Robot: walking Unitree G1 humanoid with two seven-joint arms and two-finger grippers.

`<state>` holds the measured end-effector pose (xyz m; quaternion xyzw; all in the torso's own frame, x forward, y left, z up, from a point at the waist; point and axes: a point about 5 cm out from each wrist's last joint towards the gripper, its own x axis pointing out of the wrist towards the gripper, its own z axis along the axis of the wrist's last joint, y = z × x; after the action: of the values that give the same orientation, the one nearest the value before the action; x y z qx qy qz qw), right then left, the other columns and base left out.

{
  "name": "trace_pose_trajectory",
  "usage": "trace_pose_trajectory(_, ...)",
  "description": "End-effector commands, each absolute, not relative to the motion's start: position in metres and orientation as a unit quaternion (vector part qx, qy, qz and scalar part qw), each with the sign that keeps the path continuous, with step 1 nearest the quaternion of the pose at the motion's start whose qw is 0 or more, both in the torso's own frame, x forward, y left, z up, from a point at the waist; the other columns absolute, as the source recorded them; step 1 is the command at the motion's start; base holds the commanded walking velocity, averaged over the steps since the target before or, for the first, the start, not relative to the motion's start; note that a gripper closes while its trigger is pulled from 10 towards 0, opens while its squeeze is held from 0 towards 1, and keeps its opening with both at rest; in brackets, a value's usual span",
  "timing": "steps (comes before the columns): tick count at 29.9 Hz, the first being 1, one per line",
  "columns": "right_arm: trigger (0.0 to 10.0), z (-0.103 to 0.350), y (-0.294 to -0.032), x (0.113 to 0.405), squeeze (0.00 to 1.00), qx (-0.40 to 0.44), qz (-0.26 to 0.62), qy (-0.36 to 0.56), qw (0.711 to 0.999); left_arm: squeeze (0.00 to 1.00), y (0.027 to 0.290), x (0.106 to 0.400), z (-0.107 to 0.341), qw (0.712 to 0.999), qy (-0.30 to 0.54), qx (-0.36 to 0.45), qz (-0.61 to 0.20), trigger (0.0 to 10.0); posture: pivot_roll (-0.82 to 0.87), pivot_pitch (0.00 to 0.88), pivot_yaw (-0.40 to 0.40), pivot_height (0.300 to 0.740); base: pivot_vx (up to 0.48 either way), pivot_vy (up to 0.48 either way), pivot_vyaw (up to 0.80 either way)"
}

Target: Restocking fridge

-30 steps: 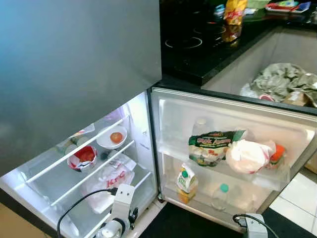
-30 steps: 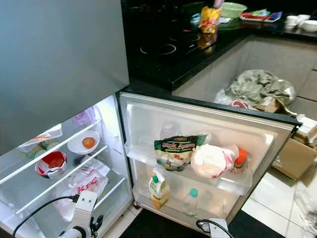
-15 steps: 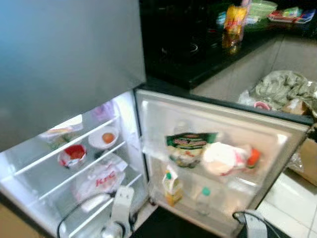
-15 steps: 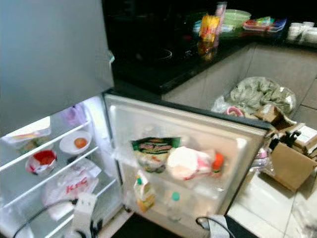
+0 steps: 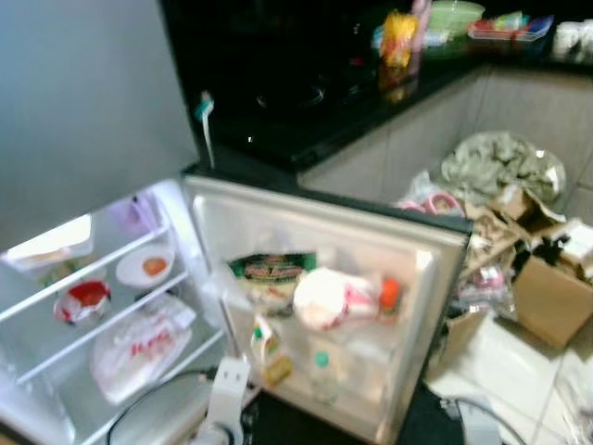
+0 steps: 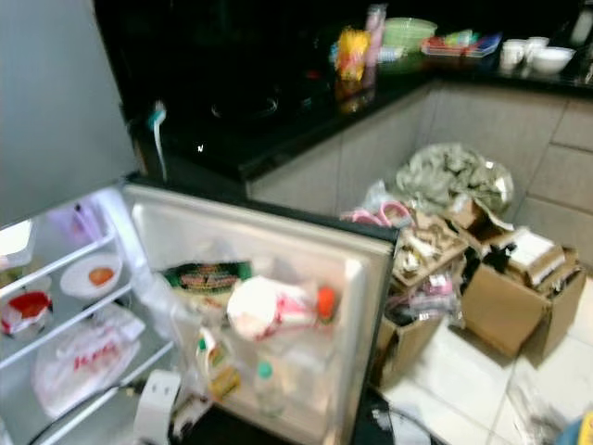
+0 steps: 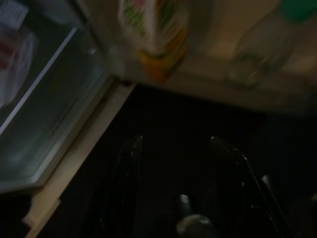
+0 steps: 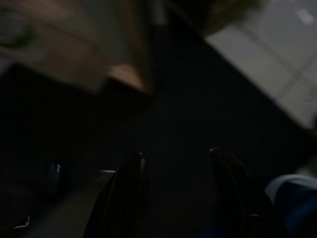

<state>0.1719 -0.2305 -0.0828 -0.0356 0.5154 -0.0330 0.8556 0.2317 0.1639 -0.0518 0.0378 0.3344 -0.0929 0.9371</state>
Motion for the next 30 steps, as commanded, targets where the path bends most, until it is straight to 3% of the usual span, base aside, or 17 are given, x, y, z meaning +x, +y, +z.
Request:
trace_pose_trajectory(1, 10.0, -0.081, -0.222, 0.178, 0.00, -0.037, -0.017, 0.505, 0.862, 0.00, 0.170, 0.224, -0.057, 0.933, 0.347, 0.039, -0.082, 10.0, -0.05, 0.000, 0.034, 0.740, 0.000, -0.375, 0.80)
trace_pose_trajectory(16, 10.0, -0.081, -0.224, 0.178, 0.00, -0.040, -0.011, 0.507, 0.861, 0.00, 0.172, 0.223, -0.058, 0.931, 0.354, 0.039, -0.077, 10.0, -0.05, 0.000, 0.029, 0.740, 0.000, -0.369, 0.80)
trace_pose_trajectory(30, 10.0, -0.082, -0.227, 0.176, 0.00, -0.032, -0.027, 0.506, 0.861, 0.00, 0.182, 0.212, -0.064, 0.930, 0.364, 0.030, -0.044, 10.0, -0.05, 0.006, 0.024, 0.740, 0.000, 0.000, 0.00)
